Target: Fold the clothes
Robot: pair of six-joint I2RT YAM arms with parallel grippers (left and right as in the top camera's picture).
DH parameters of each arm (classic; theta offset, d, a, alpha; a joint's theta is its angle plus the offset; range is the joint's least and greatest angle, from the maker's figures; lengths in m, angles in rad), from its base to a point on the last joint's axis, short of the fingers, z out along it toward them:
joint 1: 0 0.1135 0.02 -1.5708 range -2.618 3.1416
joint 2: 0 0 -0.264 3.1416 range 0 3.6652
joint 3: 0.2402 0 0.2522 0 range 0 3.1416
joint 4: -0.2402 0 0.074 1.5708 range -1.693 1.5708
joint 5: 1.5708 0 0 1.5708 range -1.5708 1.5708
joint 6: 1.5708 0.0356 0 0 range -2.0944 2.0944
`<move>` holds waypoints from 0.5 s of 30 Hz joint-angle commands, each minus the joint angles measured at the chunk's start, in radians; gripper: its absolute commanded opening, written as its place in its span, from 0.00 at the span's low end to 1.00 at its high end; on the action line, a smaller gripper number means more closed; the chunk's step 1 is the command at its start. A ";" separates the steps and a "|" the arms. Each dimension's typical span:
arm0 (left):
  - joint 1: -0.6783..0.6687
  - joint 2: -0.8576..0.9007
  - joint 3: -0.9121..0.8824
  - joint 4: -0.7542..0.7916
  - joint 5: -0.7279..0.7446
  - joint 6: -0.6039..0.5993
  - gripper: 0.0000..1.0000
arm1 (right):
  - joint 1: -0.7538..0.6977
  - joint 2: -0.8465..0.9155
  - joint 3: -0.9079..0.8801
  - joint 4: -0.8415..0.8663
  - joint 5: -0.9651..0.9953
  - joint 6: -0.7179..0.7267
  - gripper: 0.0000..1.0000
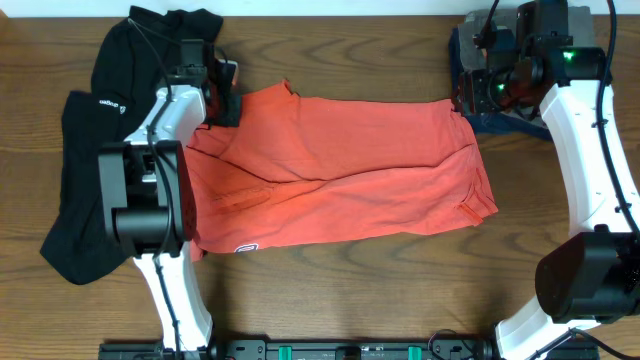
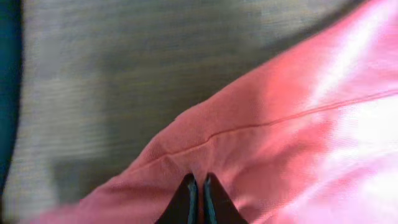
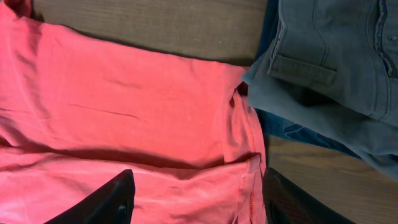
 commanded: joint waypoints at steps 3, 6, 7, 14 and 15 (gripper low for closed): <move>0.003 -0.166 0.002 -0.174 -0.006 -0.073 0.06 | 0.008 -0.006 0.012 0.002 0.003 -0.010 0.64; 0.003 -0.203 0.002 -0.321 -0.005 -0.130 0.06 | 0.008 -0.006 0.012 0.002 0.003 -0.010 0.64; 0.003 -0.206 0.002 -0.364 -0.002 -0.151 0.06 | 0.008 -0.006 0.012 0.002 0.003 -0.010 0.64; -0.010 -0.201 -0.080 -0.552 0.112 -0.183 0.06 | 0.008 -0.006 0.012 0.002 0.002 -0.010 0.64; -0.016 -0.201 -0.103 -0.561 0.116 -0.183 0.06 | 0.008 -0.006 0.012 0.002 0.002 -0.010 0.64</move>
